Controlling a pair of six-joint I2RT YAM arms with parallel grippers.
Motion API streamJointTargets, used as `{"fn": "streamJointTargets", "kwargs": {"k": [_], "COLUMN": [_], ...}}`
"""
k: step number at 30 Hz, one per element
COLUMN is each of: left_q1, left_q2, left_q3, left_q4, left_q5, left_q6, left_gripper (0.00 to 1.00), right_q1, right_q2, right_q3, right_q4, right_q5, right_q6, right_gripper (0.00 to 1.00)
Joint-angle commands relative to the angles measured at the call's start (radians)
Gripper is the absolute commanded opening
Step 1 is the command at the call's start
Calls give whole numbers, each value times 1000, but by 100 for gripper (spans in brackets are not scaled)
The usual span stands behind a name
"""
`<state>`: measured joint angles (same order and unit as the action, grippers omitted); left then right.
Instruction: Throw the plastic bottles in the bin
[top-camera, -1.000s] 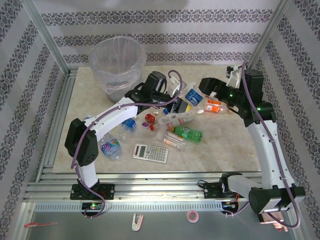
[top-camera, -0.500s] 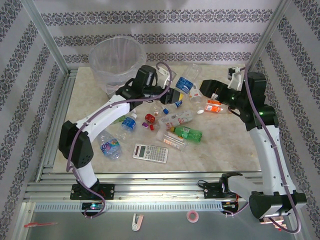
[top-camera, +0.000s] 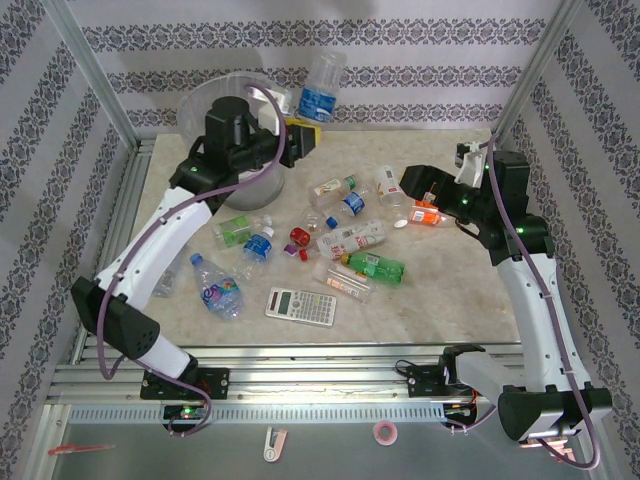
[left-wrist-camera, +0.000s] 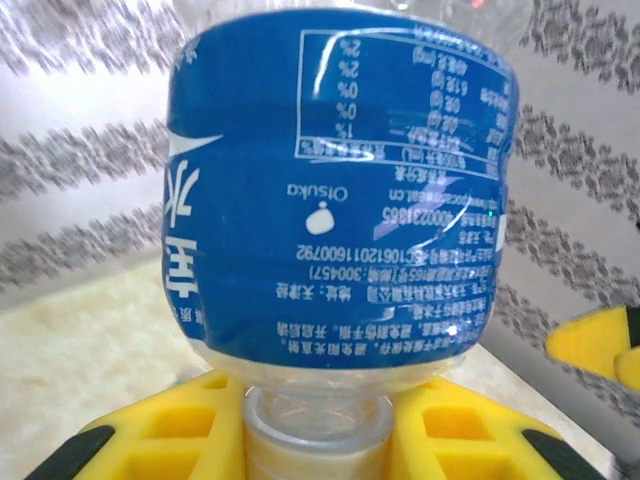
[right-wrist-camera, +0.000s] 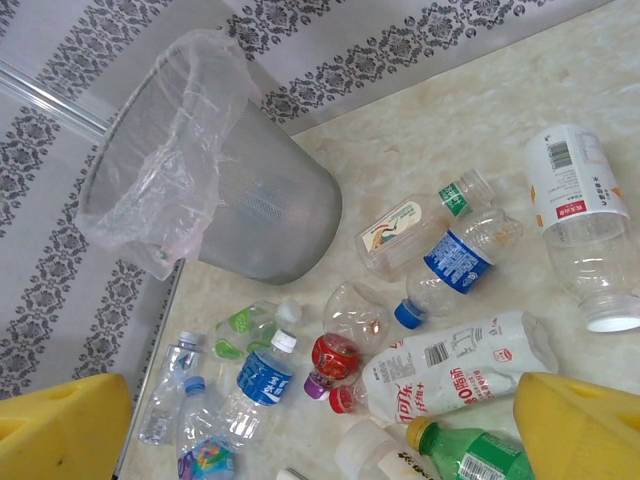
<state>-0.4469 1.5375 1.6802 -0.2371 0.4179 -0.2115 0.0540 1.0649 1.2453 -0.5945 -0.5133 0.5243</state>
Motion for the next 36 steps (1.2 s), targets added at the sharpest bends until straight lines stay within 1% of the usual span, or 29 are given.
{"fn": "streamJointTargets", "kwargs": {"k": [1, 4, 8, 13, 15, 18, 30, 36], "left_q1": [16, 19, 18, 18, 18, 20, 24, 33], "left_q2": [-63, -109, -185, -228, -254, -289, -292, -277], "left_q3": [51, 65, 62, 72, 45, -17, -41, -32], "left_q4": [46, 64, 141, 161, 203, 304, 359, 334], "left_q5": [-108, -180, -294, -406, -466, -519, -541, -546], "left_q6": [100, 167, 251, 371, 403, 445, 471, 460], "left_gripper": [0, 0, 0, 0, 0, 0, 0, 0], "right_q1": [-11, -12, -14, -16, -16, -17, -17, -17], "right_q2": [-4, -2, 6, 26, 35, 46, 68, 67], "right_q3": [-12, -14, -17, -18, -12, -7, 8, 9], "right_q4": [16, 16, 7, 16, 16, 19, 15, 11], "right_q5": [3, 7, 19, 14, 14, 14, 10, 14], "right_q6": [11, 9, 7, 18, 17, 17, 16, 10], "right_gripper": [98, 98, 98, 98, 98, 98, 98, 98]}}
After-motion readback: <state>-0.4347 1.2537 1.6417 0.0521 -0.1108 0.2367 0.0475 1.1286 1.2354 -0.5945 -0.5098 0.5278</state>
